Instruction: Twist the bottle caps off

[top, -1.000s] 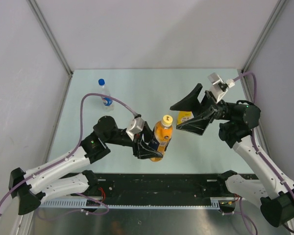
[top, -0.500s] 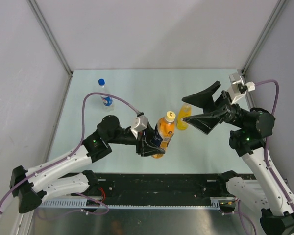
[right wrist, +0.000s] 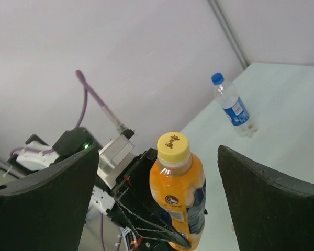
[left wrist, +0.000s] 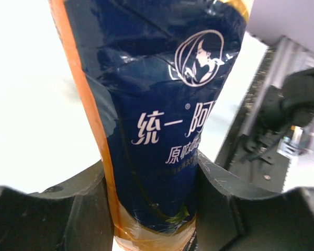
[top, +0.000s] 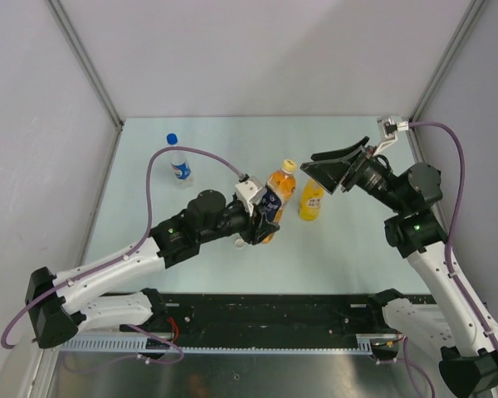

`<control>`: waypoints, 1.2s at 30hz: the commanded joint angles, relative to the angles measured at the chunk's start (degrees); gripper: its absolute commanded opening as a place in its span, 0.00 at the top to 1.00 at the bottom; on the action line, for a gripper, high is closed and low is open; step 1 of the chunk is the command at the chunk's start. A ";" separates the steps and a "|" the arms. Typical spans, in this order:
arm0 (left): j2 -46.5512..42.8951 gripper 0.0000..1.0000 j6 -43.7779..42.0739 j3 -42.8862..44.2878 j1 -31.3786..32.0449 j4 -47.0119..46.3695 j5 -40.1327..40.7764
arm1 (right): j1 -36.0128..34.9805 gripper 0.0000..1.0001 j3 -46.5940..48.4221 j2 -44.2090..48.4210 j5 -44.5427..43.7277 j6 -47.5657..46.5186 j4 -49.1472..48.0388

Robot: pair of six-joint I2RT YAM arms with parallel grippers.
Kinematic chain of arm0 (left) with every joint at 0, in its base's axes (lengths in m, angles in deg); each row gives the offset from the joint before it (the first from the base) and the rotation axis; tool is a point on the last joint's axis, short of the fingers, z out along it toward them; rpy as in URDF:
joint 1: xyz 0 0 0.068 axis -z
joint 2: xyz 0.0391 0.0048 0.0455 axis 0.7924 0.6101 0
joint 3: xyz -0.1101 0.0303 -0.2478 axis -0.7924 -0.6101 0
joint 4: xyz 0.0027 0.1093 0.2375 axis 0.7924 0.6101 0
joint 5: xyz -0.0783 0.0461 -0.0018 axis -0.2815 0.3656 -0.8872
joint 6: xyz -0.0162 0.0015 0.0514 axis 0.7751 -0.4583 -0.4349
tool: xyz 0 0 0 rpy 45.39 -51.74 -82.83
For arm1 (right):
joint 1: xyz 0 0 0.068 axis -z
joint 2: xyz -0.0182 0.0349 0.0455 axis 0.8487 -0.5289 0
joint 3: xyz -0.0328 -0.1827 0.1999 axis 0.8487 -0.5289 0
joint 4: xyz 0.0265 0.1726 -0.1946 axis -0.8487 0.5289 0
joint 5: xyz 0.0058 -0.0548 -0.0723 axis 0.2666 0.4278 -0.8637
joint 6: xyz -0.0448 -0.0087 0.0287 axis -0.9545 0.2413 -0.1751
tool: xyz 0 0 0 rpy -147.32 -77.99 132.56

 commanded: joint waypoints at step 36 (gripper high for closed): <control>17.77 1.00 -3.51 16.66 19.13 18.39 66.85 | -15.97 0.41 9.40 -10.55 -30.85 -5.36 14.96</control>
